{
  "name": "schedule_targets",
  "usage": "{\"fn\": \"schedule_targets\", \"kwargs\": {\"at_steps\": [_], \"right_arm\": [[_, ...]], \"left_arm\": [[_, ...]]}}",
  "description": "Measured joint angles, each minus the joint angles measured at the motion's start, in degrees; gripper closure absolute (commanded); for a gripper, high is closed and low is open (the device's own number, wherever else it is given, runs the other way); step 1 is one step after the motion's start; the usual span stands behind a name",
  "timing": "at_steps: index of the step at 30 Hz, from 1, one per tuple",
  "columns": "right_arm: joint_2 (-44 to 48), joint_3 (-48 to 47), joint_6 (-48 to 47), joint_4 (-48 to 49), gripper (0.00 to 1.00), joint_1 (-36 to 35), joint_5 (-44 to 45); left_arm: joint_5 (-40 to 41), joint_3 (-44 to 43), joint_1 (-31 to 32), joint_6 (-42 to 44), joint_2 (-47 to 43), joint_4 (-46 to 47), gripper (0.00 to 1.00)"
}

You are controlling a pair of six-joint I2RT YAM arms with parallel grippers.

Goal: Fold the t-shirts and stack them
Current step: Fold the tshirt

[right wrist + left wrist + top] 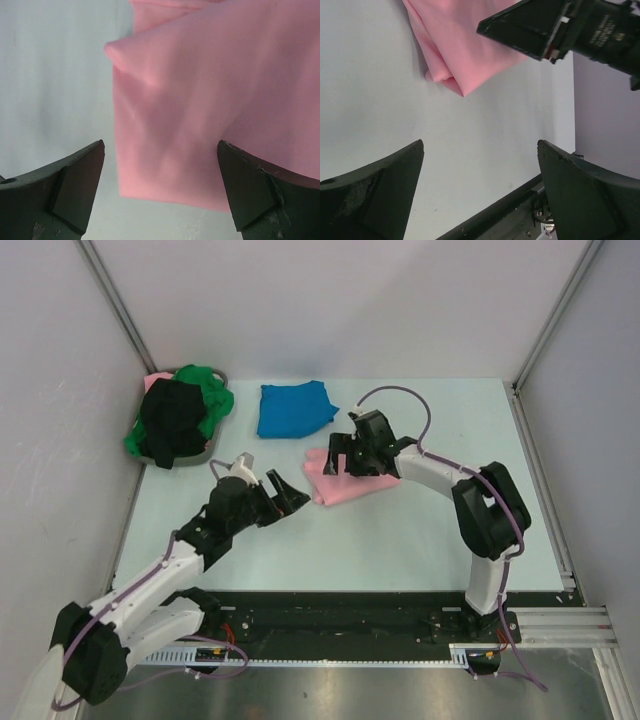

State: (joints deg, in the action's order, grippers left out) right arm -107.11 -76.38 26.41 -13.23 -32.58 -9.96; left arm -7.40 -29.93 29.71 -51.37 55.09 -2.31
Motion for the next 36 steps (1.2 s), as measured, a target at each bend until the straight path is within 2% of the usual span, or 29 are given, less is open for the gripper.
{"fn": "schedule_targets", "kwargs": {"at_steps": [6, 15, 19, 25, 28, 31, 33, 36], "right_arm": [[-7.17, -0.02, 0.48, 2.27, 0.00, -0.94, 1.14], [-10.21, -1.42, 1.57, 10.56, 0.00, -0.85, 4.74], [-7.72, -0.24, 0.68, 9.38, 0.00, -1.36, 6.27], [5.70, -1.16, -7.34, -2.10, 0.00, -3.87, 13.90], [11.23, -4.76, -13.81, -8.26, 0.00, -7.58, 20.90], [13.20, -5.64, -20.46, -13.11, 0.00, -14.45, 30.64], [12.85, -2.78, -25.83, -13.97, 0.00, -20.20, 38.29], [11.85, 5.29, -32.59, -13.07, 0.00, -26.80, 44.87]], "left_arm": [[1.68, 0.94, -0.17, 1.42, -7.26, -4.35, 0.00], [0.37, 5.14, -0.22, 1.95, -5.53, -5.18, 0.00], [-0.26, 5.53, -0.22, 1.95, -5.09, -5.14, 0.00], [-0.76, 5.53, -0.22, 2.36, -4.66, -4.61, 0.00], [-0.83, 5.53, -0.22, 2.34, -3.56, -4.26, 0.00], [-0.74, 5.53, -0.22, 2.34, -2.58, -4.42, 0.00], [-0.31, 5.51, -0.26, 2.40, -2.32, -5.01, 0.00], [0.61, 5.27, -1.07, 2.75, -1.97, -6.56, 0.00]]}}
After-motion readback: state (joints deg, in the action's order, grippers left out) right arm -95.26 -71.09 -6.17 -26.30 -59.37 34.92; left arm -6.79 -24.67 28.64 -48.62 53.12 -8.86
